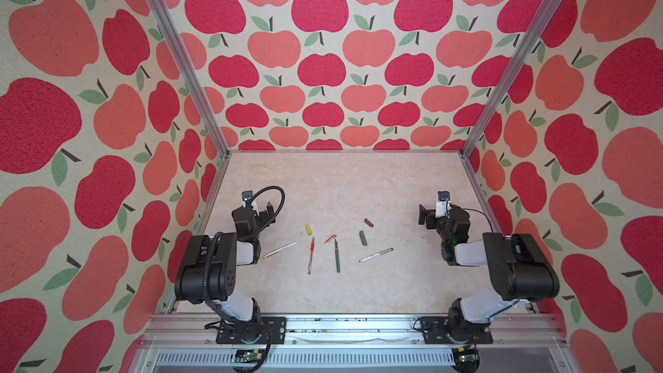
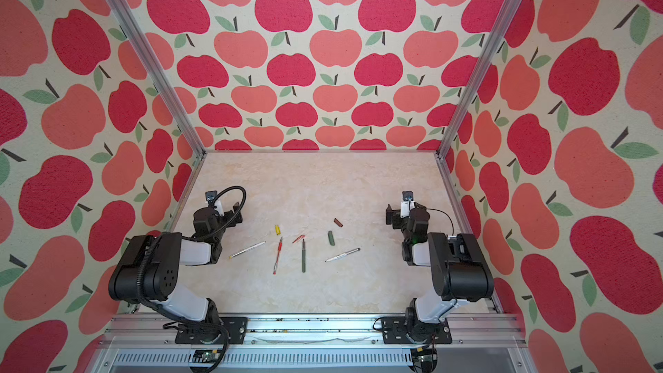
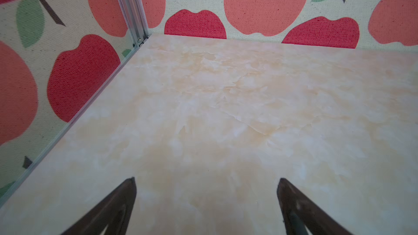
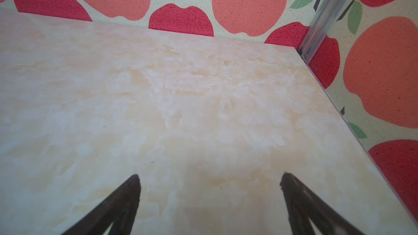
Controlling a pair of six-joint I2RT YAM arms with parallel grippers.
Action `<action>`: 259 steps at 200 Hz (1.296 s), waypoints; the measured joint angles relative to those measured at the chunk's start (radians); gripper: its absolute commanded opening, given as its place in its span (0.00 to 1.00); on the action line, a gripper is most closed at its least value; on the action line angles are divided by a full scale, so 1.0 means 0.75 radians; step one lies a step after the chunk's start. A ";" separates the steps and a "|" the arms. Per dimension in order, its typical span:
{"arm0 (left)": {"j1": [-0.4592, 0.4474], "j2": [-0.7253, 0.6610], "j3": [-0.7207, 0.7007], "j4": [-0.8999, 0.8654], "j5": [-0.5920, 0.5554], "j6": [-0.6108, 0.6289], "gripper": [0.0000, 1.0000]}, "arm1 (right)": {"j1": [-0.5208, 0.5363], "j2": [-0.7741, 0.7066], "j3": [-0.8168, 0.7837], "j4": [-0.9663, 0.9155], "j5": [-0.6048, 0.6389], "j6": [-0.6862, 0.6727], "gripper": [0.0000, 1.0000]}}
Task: Insert pens into pen caps
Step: Pick up a pen from the center of the table.
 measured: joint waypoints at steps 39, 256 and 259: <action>0.018 -0.001 0.000 -0.001 0.028 -0.001 0.99 | 0.000 0.000 0.000 0.001 0.000 0.001 0.99; 0.112 -0.701 0.264 -0.597 0.314 -0.193 0.99 | -0.012 -0.528 0.022 -0.337 0.127 0.229 0.99; 0.112 -0.713 0.285 -0.618 0.333 -0.210 0.99 | -0.019 -0.557 0.034 -0.357 0.109 0.261 0.99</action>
